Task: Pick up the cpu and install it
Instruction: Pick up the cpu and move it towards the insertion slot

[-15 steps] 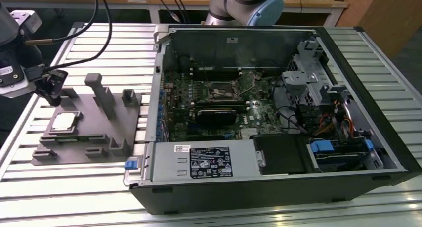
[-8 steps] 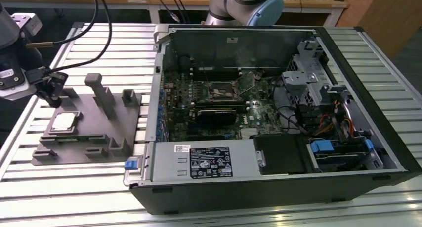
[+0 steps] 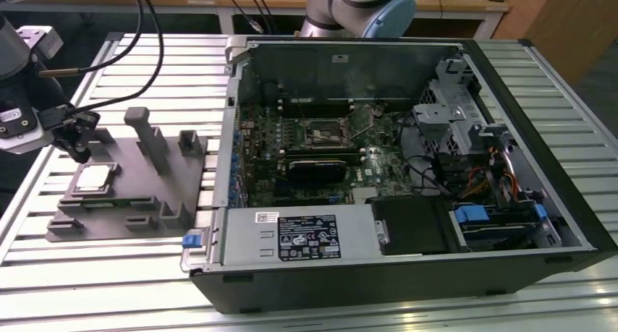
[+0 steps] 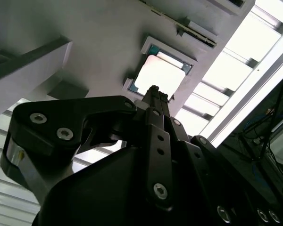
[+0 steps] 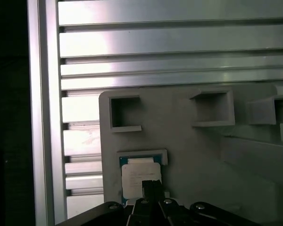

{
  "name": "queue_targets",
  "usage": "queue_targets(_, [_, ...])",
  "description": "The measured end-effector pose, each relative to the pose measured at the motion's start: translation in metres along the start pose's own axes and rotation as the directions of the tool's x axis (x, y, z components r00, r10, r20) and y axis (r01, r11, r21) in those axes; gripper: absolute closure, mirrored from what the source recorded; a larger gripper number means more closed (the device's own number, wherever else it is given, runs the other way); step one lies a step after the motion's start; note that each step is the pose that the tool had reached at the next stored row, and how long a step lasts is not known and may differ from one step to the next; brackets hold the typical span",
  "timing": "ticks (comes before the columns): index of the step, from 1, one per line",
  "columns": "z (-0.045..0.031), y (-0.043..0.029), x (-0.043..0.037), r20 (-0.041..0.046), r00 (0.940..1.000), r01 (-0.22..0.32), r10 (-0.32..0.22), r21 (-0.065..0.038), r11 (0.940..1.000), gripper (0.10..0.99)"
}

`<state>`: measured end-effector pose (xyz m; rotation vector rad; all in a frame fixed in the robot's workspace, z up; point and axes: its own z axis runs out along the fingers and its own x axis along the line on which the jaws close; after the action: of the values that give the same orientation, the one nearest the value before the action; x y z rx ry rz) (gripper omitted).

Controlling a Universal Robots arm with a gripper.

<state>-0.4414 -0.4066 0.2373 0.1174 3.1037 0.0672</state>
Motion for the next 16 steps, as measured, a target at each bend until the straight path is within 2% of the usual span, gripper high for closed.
queue_targets(9, [0.0094,-0.0094,-0.0003,0.0002,1.0000,0.000,0.000,0.000,1.0000,0.980])
queue_targets(16, [0.0201,-0.0117,0.0000,-0.0007,1.0000,0.000,0.000,0.000,1.0000,0.980])
